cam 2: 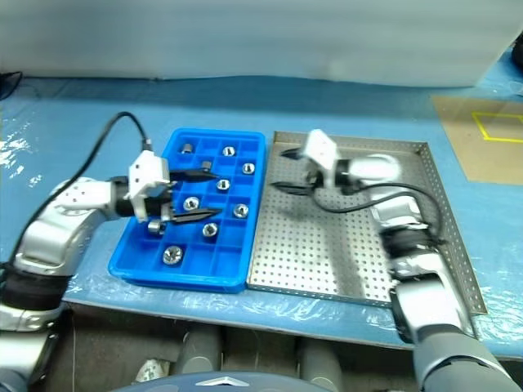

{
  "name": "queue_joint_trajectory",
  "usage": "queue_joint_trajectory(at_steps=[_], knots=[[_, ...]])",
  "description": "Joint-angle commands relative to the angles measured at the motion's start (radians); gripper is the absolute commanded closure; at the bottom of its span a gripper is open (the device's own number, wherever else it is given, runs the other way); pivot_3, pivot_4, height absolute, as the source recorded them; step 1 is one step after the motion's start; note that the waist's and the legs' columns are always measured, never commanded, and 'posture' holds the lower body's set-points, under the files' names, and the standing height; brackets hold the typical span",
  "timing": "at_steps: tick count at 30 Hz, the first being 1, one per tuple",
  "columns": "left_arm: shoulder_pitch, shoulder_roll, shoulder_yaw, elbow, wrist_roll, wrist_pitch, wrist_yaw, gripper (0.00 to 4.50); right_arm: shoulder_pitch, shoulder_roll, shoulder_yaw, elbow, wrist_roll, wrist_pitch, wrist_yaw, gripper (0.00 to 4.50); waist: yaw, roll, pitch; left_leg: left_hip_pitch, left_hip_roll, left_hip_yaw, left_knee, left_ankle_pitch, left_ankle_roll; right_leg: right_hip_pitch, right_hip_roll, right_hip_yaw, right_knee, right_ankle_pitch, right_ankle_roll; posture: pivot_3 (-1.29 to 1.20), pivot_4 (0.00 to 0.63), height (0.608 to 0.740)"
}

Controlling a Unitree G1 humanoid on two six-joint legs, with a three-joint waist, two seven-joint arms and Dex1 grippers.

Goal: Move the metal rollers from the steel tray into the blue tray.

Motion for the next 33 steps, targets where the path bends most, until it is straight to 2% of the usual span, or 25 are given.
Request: queue_joint_trajectory(at_steps=[1, 8, 16, 22, 27, 33], knots=[[-0.067, -0.060, -0.054, 0.070, 0.019, -0.071, -0.042, 0.81, 0.110, -0.112, -0.111, -0.131, 0.030, 0.066, -0.035, 0.58, -0.006, 0.000, 0.000, 0.000, 0.000, 0.000, 0.000, 0.000, 0.000, 0.000, 0.000, 0.000, 0.000, 0.000, 0.000, -0.13, 0.150, 0.740], [-0.193, -0.194, -0.129, 0.280, 0.057, -0.191, -0.138, 0.81, 0.407, -0.269, -0.320, -0.408, 0.106, 0.244, -0.091, 0.58, -0.074, 0.001, 0.000, 0.003, 0.000, 0.002, 0.000, -0.001, 0.002, 0.000, 0.001, 0.003, -0.001, 0.000, 0.001, -0.31, 0.150, 0.740], [-0.278, -0.292, -0.168, 0.430, 0.083, -0.275, -0.227, 0.81, 0.693, -0.297, -0.483, -0.464, 0.113, 0.267, -0.142, 0.58, -0.114, 0.001, -0.001, 0.005, -0.001, 0.007, 0.008, -0.007, 0.013, 0.003, 0.000, 0.004, -0.003, 0.002, 0.004, -0.39, 0.150, 0.740], [-0.317, -0.372, -0.201, 0.507, 0.102, -0.320, -0.288, 0.81, 0.756, -0.274, -0.494, -0.452, 0.128, 0.258, -0.185, 0.58, -0.137, 0.001, -0.001, 0.003, -0.004, 0.009, 0.014, -0.011, 0.019, 0.004, -0.003, 0.005, -0.004, 0.003, 0.005, -0.41, 0.150, 0.740], [-0.380, -0.446, -0.213, 0.636, 0.168, -0.409, -0.257, 0.81, 0.776, -0.242, -0.479, -0.397, 0.107, 0.220, -0.240, 0.58, -0.139, 0.002, -0.001, 0.003, -0.004, 0.009, 0.014, -0.012, 0.020, 0.005, -0.003, 0.005, -0.005, 0.003, 0.006, -0.42, 0.150, 0.740], [-0.410, -0.464, -0.194, 0.746, 0.231, -0.500, -0.191, 0.81, 0.790, -0.208, -0.429, -0.346, 0.095, 0.192, -0.269, 0.58, -0.140, 0.002, -0.001, 0.002, -0.004, 0.009, 0.013, -0.013, 0.022, 0.005, -0.003, 0.005, -0.011, 0.004, 0.007, -0.40, 0.150, 0.740]])
